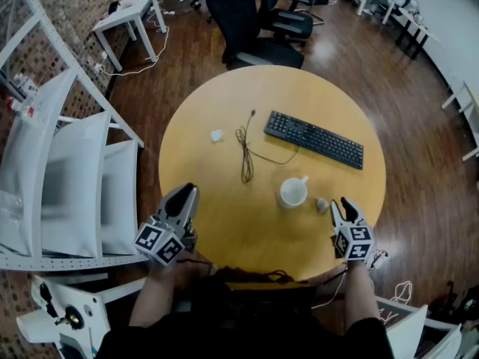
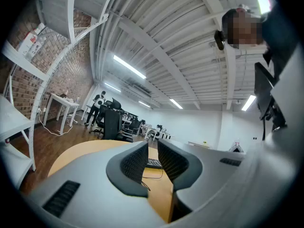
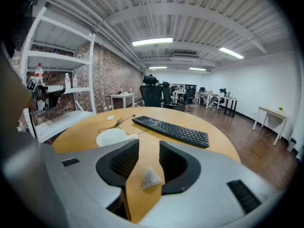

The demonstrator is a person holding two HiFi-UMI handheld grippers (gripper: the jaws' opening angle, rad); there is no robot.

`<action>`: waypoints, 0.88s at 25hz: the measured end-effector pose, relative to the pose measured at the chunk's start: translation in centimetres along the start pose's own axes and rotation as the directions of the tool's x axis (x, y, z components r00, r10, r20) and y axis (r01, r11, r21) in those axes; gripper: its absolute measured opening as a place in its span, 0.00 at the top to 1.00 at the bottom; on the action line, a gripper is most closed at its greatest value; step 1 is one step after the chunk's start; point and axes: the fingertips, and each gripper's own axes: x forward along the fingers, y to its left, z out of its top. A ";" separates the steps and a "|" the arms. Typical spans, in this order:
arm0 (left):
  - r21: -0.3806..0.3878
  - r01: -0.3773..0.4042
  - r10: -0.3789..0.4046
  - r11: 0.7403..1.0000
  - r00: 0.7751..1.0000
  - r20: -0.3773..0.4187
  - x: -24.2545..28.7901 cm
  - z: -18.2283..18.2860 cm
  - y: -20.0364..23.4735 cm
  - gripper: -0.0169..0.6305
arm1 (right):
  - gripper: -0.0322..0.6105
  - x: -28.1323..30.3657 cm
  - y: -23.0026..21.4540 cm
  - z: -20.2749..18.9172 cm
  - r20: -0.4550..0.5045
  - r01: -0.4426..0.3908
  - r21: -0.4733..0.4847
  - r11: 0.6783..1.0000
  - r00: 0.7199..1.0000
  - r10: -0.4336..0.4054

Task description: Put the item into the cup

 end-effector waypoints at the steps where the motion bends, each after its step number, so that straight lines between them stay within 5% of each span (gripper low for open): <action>1: 0.000 0.002 -0.002 1.000 1.000 0.000 0.4 0.0 0.0 0.89 | 0.74 0.9 -0.2 -0.3 -0.024 0.001 -0.028 1.000 1.000 -0.002; 6: -0.004 -0.015 0.015 1.000 0.999 -0.028 0.8 -1.0 0.0 0.89 | 0.74 5.1 -0.9 -3.4 -0.158 -0.023 -0.126 0.992 0.987 0.003; 12: -0.023 -0.087 0.086 0.996 0.995 -0.060 -0.6 -2.2 0.6 0.89 | 0.74 8.3 -1.4 -7.1 -0.283 -0.036 -0.123 0.992 0.959 0.000; 22: -0.024 -0.102 0.101 0.994 0.993 -0.065 -0.1 -2.7 1.3 0.89 | 0.89 8.6 -1.1 -7.3 -0.289 -0.065 -0.122 0.990 0.957 0.027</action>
